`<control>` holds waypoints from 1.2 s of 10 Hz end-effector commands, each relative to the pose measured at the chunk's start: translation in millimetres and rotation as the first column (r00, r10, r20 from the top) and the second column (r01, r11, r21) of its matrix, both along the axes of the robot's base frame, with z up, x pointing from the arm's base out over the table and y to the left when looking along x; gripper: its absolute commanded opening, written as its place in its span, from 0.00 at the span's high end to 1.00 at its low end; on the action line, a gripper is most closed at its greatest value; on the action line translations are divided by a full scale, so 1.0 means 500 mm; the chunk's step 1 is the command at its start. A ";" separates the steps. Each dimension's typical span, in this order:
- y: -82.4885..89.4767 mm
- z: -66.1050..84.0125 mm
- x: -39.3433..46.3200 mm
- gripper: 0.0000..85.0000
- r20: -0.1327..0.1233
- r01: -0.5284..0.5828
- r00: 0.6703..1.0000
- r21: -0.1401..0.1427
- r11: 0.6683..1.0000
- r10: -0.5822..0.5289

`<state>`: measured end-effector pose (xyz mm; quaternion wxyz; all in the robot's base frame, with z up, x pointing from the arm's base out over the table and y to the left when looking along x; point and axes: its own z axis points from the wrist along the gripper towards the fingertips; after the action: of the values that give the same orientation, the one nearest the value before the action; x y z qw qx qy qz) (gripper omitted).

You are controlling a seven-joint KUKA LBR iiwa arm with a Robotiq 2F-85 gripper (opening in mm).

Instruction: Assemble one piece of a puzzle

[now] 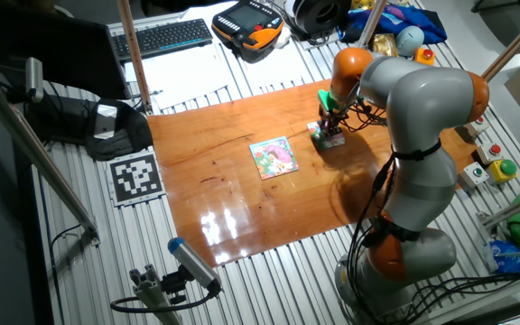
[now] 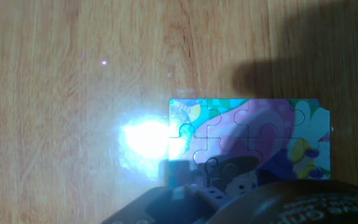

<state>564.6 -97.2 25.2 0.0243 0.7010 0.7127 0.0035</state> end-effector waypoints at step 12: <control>0.003 0.021 -0.004 1.00 0.003 -0.054 0.999 -0.008 0.999 0.054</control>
<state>562.8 -95.8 35.7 0.0282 0.6810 0.7317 0.0028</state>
